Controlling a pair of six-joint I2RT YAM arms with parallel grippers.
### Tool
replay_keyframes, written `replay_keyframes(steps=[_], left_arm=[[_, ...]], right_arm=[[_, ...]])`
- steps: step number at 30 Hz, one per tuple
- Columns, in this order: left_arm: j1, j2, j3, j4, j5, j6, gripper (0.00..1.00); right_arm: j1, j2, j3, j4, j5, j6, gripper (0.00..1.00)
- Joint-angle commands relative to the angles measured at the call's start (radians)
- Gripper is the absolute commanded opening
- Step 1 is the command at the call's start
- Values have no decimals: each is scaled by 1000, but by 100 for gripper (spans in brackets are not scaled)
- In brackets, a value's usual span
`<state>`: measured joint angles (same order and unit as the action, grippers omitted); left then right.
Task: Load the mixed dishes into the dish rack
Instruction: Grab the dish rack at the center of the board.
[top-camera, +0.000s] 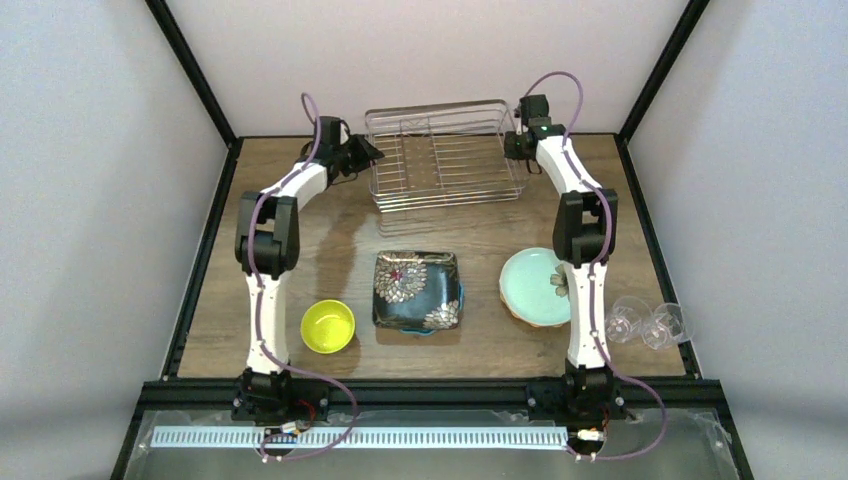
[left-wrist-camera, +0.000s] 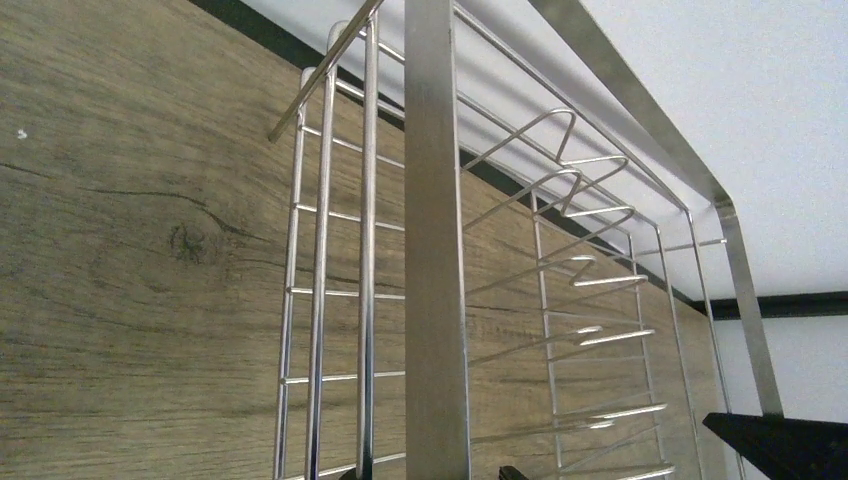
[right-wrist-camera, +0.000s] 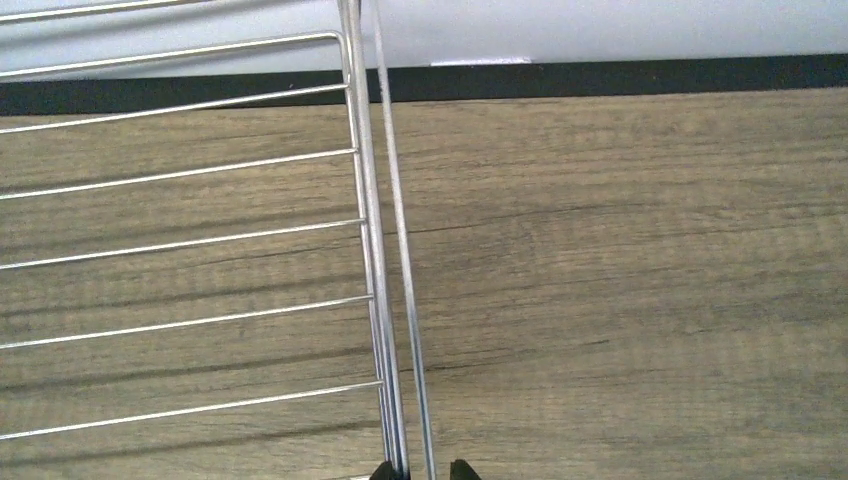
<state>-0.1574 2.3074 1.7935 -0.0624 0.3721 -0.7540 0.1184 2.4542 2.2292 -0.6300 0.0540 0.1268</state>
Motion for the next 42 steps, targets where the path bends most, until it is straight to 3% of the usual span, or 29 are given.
replay_keyframes(steps=[1,6,11,42], left_arm=[[-16,36,39,11,81,-2,69],[-16,39,37,15,103,-9,37],[-16,30,36,8,101,-8,4],[-30,-95,14,26,44,18,3]], right_arm=[[4,34,18,-46,-27,-12,25],[3,27,15,-46,-27,-12,3],[7,10,12,-42,-19,-15,1],[56,-207,-147,177,68,-22,1]])
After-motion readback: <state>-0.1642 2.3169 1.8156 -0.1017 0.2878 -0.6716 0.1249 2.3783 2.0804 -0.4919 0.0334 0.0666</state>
